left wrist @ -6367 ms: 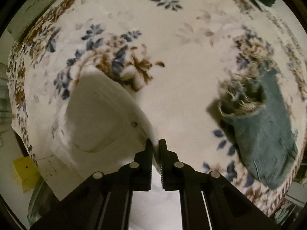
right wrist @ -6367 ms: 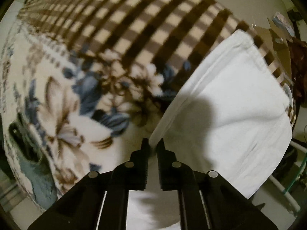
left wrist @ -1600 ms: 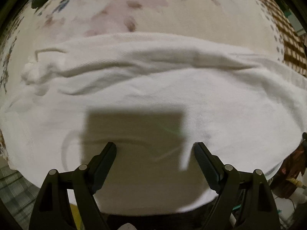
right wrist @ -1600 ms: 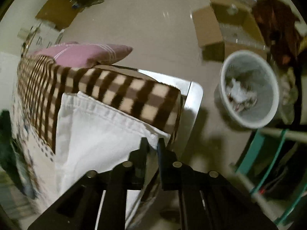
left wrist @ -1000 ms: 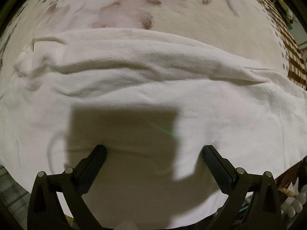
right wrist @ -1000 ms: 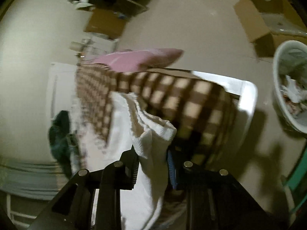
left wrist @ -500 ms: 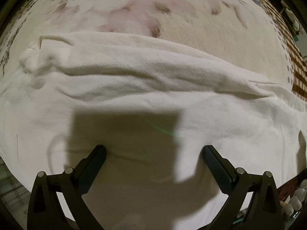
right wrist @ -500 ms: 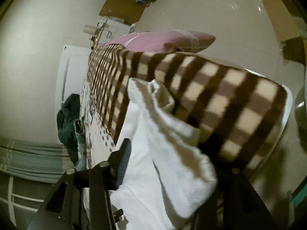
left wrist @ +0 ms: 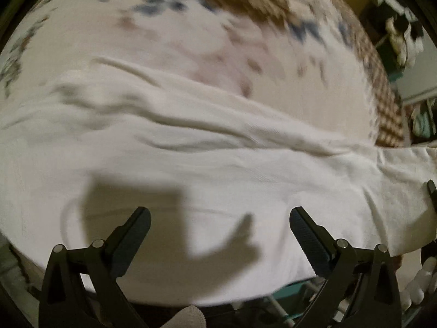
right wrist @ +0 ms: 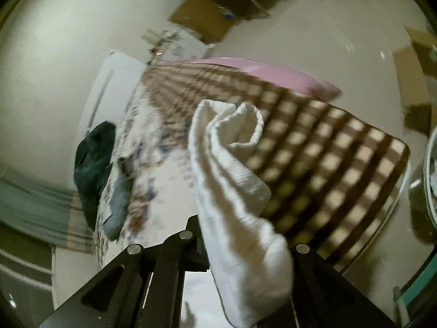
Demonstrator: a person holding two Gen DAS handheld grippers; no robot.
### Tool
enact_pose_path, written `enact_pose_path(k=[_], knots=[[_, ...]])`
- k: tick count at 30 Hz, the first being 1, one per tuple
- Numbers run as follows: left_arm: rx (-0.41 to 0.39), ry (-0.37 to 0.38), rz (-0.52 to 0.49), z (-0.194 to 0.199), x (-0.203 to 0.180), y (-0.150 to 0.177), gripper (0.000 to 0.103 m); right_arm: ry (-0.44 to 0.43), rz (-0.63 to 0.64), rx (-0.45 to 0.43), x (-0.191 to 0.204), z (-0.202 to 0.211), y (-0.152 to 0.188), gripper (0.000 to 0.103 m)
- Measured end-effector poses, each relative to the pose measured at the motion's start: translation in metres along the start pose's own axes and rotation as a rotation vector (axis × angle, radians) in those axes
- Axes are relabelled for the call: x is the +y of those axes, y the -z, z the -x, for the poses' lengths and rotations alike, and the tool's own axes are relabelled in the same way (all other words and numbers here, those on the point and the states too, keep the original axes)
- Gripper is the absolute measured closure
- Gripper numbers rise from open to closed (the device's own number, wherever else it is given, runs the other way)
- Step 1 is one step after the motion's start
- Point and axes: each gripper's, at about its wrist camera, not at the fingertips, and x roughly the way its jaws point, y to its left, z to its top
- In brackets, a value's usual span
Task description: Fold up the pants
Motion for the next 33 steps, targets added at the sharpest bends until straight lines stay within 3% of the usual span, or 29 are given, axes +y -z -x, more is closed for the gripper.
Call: enact_pose_path(k=[6,11,17,24,25,26,28,31,33], knots=[[-0.038,0.026,0.116,0.075,0.083,0.017,0.000,-0.035,0.120,0.041,0.103,-0.003,0.057,0.095],[-0.071,-0.001,0.228,0.099,0.166,0.030,0.000,-0.055,0.225,0.162,0.168,-0.056,0.145,0.095],[-0.084,-0.054,0.365,0.092,0.256,0.055,0.000,-0.002,0.352,0.314,0.189,-0.135,0.263,0.095],[-0.062,-0.104,0.466,0.078,0.312,0.080,0.000,0.131,0.588,0.409,0.203,-0.186,0.374,0.093],[-0.058,-0.106,0.476,0.076,0.315,0.082,0.000,0.147,0.618,0.433,0.209,-0.188,0.389,0.086],[-0.057,-0.105,0.491,0.075,0.320,0.084,0.000,0.151,0.605,0.473,0.213,-0.191,0.403,0.069],[-0.060,-0.102,0.517,0.076,0.325,0.089,0.000,0.089,0.553,0.556,0.220,-0.192,0.414,0.044],[-0.071,-0.105,0.529,0.085,0.329,0.090,0.000,-0.051,0.451,0.698,0.229,-0.194,0.412,0.041],[-0.080,-0.099,0.526,0.090,0.326,0.086,0.000,-0.055,0.409,0.695,0.228,-0.184,0.395,0.041]])
